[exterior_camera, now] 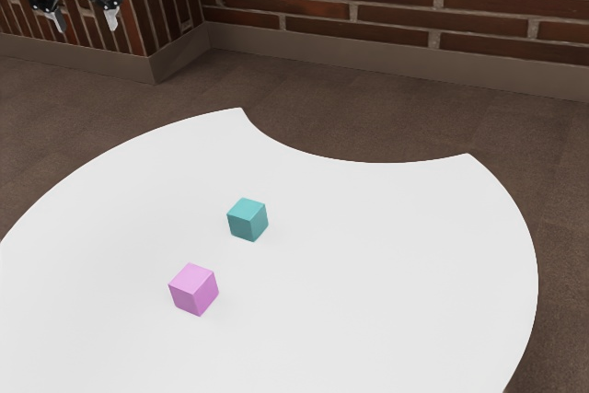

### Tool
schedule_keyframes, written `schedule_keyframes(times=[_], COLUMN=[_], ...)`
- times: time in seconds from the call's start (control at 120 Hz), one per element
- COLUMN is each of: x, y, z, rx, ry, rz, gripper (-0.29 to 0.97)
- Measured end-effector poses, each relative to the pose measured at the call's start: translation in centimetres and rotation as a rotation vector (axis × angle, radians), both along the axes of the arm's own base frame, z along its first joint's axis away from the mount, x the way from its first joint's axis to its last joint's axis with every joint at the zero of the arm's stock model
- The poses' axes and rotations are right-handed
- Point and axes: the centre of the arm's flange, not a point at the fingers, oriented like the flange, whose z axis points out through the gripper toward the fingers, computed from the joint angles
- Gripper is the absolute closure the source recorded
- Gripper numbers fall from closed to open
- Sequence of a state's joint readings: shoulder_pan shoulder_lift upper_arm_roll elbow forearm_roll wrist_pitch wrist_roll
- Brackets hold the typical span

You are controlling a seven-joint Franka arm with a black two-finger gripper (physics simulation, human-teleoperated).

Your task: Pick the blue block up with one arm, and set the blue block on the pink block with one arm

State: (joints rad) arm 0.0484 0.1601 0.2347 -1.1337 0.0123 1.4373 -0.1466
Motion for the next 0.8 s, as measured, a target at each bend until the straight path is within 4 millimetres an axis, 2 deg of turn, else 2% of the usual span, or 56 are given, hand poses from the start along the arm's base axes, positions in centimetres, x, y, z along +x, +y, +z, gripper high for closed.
schedule_keyframes(times=[0.133, 0.15, 0.208, 0.225, 0.258, 0.3, 0.417, 0.483, 0.542, 0.675, 0.767, 0.8], x=[-0.1, -0.7, -4.7, -5.7, -6.9, -7.2, -6.4, -6.0, -5.8, -5.1, -4.5, -4.0], y=[0.1, 0.0, -0.9, -1.2, -2.1, -3.3, -7.6, -8.9, -8.8, -7.2, -7.2, -7.1], z=[0.2, 1.5, 9.3, 10.9, 12.9, 13.8, 14.0, 13.8, 13.6, 12.4, 11.8, 11.0], rx=[-0.005, -0.003, 0.017, 0.021, 0.024, 0.021, 0.004, -0.001, -0.002, -0.002, -0.013, -0.019], ry=[-0.007, -0.033, -0.195, -0.231, -0.275, -0.298, -0.308, -0.305, -0.300, -0.275, -0.264, -0.246], rz=[0.003, 0.003, -0.003, -0.007, -0.020, -0.042, -0.126, -0.154, -0.155, -0.131, -0.137, -0.137], gripper=[0.02, 0.02, 0.02, 0.02, 0.02, 0.02, 0.02, 0.02, 0.02, 0.02, 0.02, 0.02])
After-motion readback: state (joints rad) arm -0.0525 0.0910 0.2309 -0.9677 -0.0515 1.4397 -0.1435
